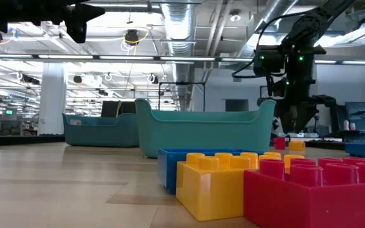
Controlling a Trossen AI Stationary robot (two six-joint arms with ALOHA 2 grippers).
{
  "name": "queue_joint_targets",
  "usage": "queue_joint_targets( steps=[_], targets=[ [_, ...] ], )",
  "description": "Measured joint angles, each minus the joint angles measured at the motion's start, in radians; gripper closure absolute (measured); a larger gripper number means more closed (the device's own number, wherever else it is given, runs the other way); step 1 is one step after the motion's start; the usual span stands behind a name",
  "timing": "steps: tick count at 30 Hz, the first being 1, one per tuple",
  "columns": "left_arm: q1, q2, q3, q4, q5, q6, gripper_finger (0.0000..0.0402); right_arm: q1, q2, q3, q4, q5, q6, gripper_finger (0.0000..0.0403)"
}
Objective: Sort & place blocks by color
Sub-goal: Put the blue game piece into the green bin
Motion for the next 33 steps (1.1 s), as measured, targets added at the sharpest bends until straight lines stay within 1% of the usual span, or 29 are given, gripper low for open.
queue_joint_targets(
  steps=[2, 4, 7, 11, 13, 15, 19, 21, 23, 26, 28, 33],
  targets=[
    [0.000, 0.000, 0.000, -0.006, 0.000, 0.003, 0.0221, 0.022, 0.000, 0.000, -0.019, -0.068, -0.030, 0.0235],
    [0.000, 0.000, 0.000, -0.013, -0.001, 0.012, 0.0221, 0.067, 0.000, 0.000, -0.070, -0.124, -0.025, 0.0237],
    [0.000, 0.000, 0.000, -0.013, -0.002, 0.017, 0.0221, 0.171, 0.000, 0.000, -0.171, -0.164, 0.060, 0.0241],
    [0.000, 0.000, 0.000, -0.013, -0.008, 0.016, 0.0221, 0.354, -0.016, 0.000, -0.260, -0.179, 0.198, 0.0245],
    [0.000, 0.000, 0.000, -0.013, -0.008, 0.008, 0.0221, 0.454, -0.034, 0.000, -0.275, -0.144, 0.265, 0.0245],
    [0.000, 0.000, 0.000, -0.013, -0.005, -0.004, 0.0221, 0.539, -0.071, 0.000, -0.321, -0.080, 0.360, 0.0244],
    [0.000, 0.000, 0.000, -0.015, 0.011, -0.011, 0.0221, 0.660, -0.185, -0.014, -0.433, 0.019, 0.581, 0.0237],
    [0.000, 0.000, 0.000, -0.020, 0.012, -0.014, 0.0221, 0.713, -0.260, -0.057, -0.434, 0.050, 0.674, 0.0232],
    [0.000, 0.000, 0.000, -0.019, 0.013, -0.015, 0.0221, 0.755, -0.338, -0.130, -0.426, 0.056, 0.771, 0.0227],
    [0.000, 0.000, 0.000, -0.020, 0.013, -0.015, 0.0221, 0.792, -0.448, -0.218, -0.298, 0.073, 0.810, 0.0219],
    [0.000, 0.000, 0.000, -0.018, 0.012, -0.016, 0.0221, 0.803, -0.501, -0.233, -0.255, 0.093, 0.807, 0.0212],
    [0.000, 0.000, 0.000, -0.018, -0.002, -0.008, 0.0221, 0.805, -0.526, -0.238, -0.246, 0.089, 0.798, 0.0192]
  ],
)
